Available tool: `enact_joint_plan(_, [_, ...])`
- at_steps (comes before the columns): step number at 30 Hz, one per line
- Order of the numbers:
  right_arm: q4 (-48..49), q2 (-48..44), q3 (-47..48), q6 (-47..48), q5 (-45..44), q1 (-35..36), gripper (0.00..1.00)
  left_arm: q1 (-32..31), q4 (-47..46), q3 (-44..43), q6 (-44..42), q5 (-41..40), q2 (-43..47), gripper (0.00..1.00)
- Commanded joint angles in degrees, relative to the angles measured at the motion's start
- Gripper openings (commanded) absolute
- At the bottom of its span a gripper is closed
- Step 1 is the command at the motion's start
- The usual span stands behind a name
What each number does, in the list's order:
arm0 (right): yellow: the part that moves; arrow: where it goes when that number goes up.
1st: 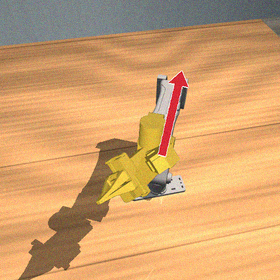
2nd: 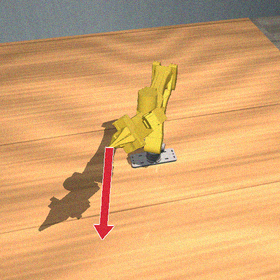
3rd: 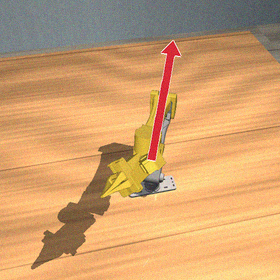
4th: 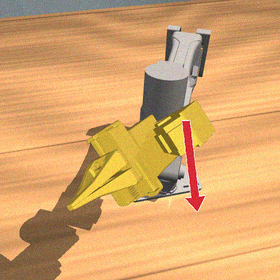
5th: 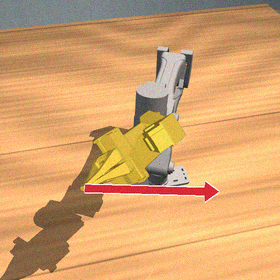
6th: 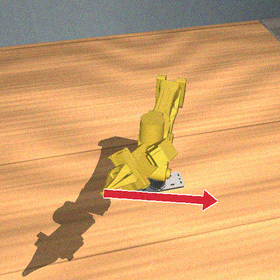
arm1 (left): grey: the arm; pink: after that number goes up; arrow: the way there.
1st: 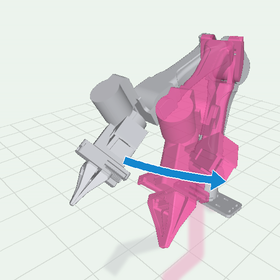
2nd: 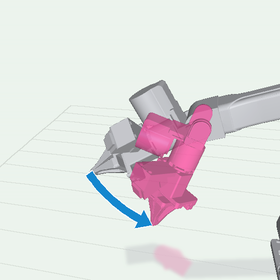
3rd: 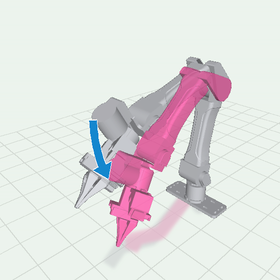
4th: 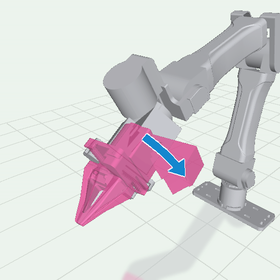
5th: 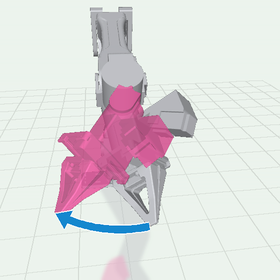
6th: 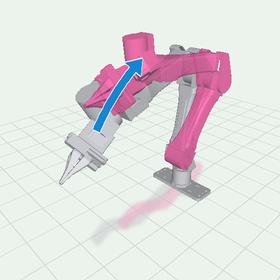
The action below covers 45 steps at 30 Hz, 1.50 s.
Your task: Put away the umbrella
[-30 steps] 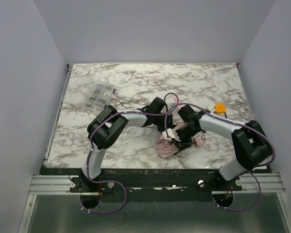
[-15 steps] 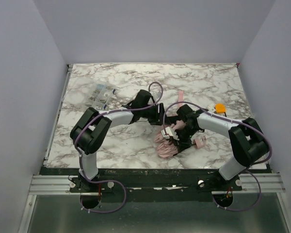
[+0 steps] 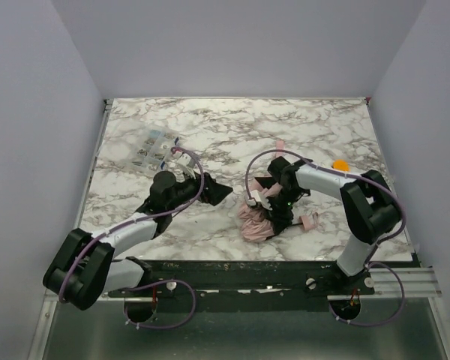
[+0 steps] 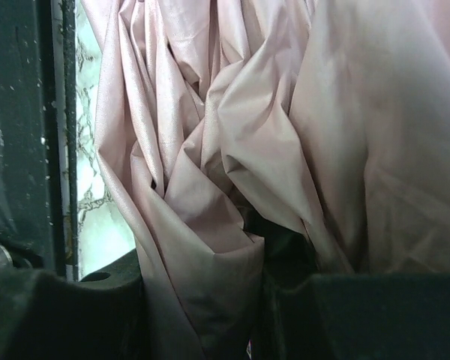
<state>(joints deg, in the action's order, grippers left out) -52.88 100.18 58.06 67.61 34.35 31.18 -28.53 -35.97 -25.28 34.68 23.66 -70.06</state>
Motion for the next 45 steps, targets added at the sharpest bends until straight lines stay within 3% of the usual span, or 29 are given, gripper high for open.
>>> enact_joint_plan(1, [0.2, 9.6, 0.5, -2.6, -3.4, 0.9, 0.19, 1.2, -20.4, 6.1, -8.7, 12.9, -0.1, 0.95])
enact_joint_plan(4, [-1.6, 12.7, 2.3, -3.2, -3.0, 0.9, 0.19, -5.0, -29.9, 14.4, -22.0, 10.7, 2.7, 0.95])
enact_joint_plan(6, [-2.9, 15.1, 3.9, -3.7, -3.0, 0.8, 0.19, -12.0, -31.2, 19.1, -38.9, 6.2, 5.7, 0.96])
enact_joint_plan(10, [-5.4, 19.1, 6.9, -3.6, -3.5, 0.9, 0.18, -21.5, -14.9, 16.8, -59.2, -2.0, 9.5, 0.98])
enact_joint_plan(13, [-6.3, 20.5, 8.1, -3.8, -3.5, 0.8, 0.18, -25.1, -9.8, 14.0, -66.5, -7.8, 7.4, 0.98])
enact_joint_plan(18, [-5.8, 20.5, 8.3, -4.3, -3.5, 0.7, 0.19, -27.5, -1.5, 6.8, -68.7, -7.2, -0.2, 0.98])
enact_joint_plan(27, [-4.9, 19.9, 8.0, -4.8, -3.2, 0.5, 0.20, -30.6, 3.6, 0.7, -67.6, -6.6, -8.5, 0.98])
enact_joint_plan(40, [-4.0, 18.6, 6.8, -4.3, -3.2, 0.3, 0.20, -30.8, 13.7, -10.8, -70.3, -19.6, -22.6, 0.98])
enact_joint_plan(45, [-4.2, 17.8, 6.9, -4.2, -2.3, -0.1, 0.23, -30.8, 22.8, -13.4, -66.4, -18.2, -24.9, 0.96])
